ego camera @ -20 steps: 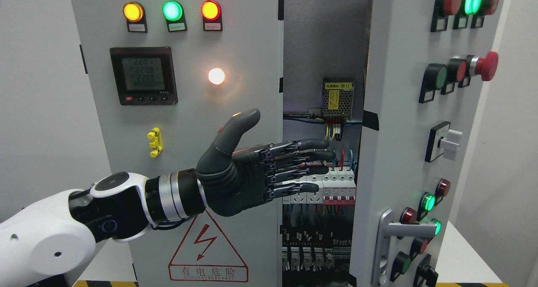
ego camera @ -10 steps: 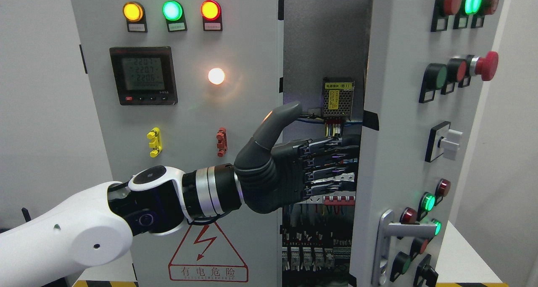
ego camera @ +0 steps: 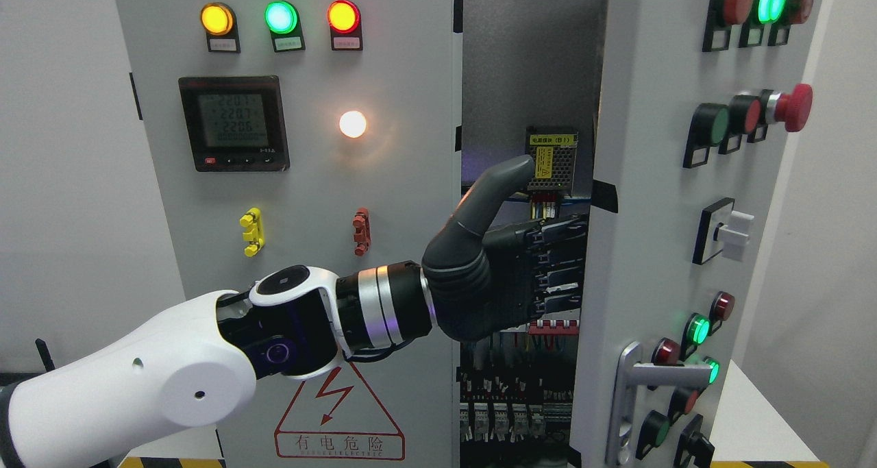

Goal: Open door with both hands
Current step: 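Hook the left hand fingers behind the open door's edge, then swing the door wide open by pushing its edge with the left hand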

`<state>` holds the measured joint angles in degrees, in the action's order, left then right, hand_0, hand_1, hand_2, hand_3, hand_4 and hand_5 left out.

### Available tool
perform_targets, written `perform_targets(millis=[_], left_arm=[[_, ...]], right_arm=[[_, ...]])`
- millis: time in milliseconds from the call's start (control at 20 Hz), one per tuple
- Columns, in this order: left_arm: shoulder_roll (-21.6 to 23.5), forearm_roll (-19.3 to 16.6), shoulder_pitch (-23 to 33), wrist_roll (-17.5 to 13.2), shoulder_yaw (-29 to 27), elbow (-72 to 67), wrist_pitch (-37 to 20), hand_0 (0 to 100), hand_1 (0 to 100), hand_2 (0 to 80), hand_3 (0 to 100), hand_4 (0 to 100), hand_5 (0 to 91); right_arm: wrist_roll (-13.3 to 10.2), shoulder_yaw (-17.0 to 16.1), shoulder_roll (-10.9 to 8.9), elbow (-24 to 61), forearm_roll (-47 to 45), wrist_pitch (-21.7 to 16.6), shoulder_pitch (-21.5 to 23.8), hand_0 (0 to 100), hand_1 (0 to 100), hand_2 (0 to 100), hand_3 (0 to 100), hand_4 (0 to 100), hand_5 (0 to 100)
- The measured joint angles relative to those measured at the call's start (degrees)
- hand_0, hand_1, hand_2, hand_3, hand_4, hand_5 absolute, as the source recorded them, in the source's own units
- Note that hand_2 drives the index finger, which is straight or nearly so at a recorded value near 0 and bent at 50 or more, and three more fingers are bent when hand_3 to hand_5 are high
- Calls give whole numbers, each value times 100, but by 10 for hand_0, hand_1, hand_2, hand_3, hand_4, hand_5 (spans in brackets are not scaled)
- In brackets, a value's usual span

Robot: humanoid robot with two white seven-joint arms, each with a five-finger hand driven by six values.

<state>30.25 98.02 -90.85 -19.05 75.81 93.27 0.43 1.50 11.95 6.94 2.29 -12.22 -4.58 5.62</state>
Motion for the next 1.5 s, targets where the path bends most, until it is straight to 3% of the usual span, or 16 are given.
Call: perform_targets(millis=[751,1503], left_arm=[[-693,0,-156,519,-30,-101,-22,0,0,0,0,30,0],[-1707,-13,-424,1015,-3,-246,-24,0,0,0,0,30,0]], right_arm=[[0,0,0,0,0,0,0,106,0,0,0,0,0],[0,0,0,0,0,0,0,107,0,0,0,0,0]])
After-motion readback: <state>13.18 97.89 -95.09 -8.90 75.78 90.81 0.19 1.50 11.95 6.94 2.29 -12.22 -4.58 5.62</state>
